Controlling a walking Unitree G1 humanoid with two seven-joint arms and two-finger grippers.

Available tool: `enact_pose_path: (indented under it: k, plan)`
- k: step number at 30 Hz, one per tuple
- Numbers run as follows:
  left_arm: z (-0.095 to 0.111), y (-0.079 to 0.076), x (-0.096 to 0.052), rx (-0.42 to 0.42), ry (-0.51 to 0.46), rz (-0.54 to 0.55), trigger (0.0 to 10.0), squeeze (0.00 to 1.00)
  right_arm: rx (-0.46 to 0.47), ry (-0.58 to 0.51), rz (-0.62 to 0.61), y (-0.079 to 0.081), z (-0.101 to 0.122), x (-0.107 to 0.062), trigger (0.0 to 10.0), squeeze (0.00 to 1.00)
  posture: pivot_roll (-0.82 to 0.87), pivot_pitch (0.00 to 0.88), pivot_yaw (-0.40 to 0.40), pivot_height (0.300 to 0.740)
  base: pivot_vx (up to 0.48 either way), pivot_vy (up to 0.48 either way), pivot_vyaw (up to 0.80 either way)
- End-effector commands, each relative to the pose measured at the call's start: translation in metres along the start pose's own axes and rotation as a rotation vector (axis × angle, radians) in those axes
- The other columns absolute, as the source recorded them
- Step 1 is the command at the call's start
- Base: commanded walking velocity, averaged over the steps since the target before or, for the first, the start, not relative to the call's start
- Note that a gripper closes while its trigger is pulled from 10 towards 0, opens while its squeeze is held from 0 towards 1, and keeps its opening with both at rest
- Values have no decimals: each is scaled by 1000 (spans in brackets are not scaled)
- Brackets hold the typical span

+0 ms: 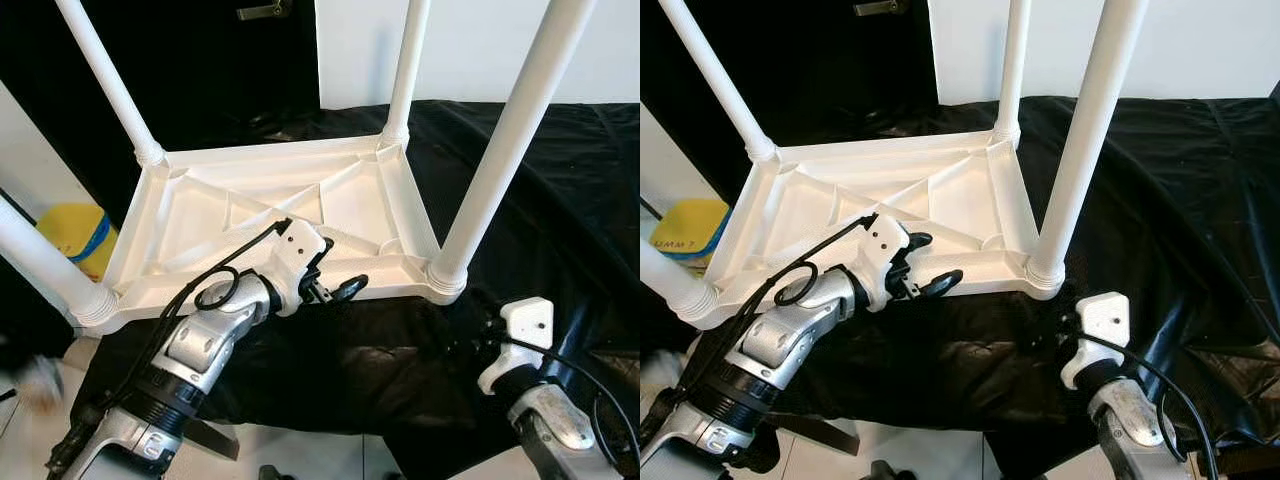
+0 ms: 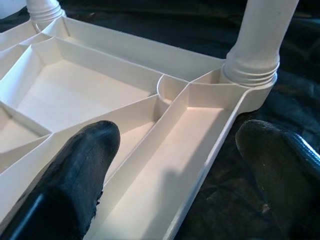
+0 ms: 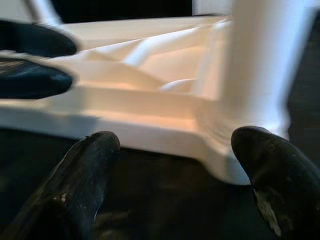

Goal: Building children table

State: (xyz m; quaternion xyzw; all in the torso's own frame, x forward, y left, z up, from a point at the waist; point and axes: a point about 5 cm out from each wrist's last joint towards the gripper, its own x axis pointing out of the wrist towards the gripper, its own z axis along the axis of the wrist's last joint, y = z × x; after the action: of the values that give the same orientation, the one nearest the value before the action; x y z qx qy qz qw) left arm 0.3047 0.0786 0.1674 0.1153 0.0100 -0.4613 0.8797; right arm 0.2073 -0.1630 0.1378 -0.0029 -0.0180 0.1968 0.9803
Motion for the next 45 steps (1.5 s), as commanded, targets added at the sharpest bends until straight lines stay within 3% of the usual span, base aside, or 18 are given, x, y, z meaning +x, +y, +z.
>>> enact_pose_path:
  k: [1, 7, 10, 14, 25, 35, 36, 45]
  plan:
    - [1, -9, -2, 9, 2, -226, 10000, 0, 27, 20, 44, 6, -2, 0, 10000, 0, -196, 111, 82, 740, 0, 0, 0]
    - [4, -10, -12, -29, -14, -230, 10000, 0, 40, -12, 96, 8, -2, 34, 10000, 0, -166, 110, 86, 740, 0, 0, 0]
    - [4, -10, -14, -35, -14, -230, 10000, 0, 42, -17, 97, 8, -1, 38, 10000, 0, -166, 110, 86, 740, 0, 0, 0]
    - [-1, -8, -24, -35, 11, -212, 10000, 0, 52, -55, 73, 4, 2, 63, 10000, 0, -131, 111, 76, 740, 0, 0, 0]
    - [-9, 9, -33, 7, 69, -174, 10000, 0, 87, -118, -48, -5, 6, 92, 10000, 0, -110, 108, 77, 740, 0, 0, 0]
    - [-5, 17, -33, 39, 81, -180, 10000, 0, 76, -150, -176, -27, 9, 98, 10000, 0, -103, 96, 79, 740, 0, 0, 0]
    - [-4, 19, -34, 51, 85, -181, 10000, 0, 58, -171, -235, -41, 11, 98, 10000, 0, -102, 87, 76, 740, 0, 0, 0]
    - [-5, 23, -35, 65, 92, -182, 10000, 0, 13, -183, -352, -71, 11, 88, 10000, 0, -107, 84, 76, 740, 0, 0, 0]
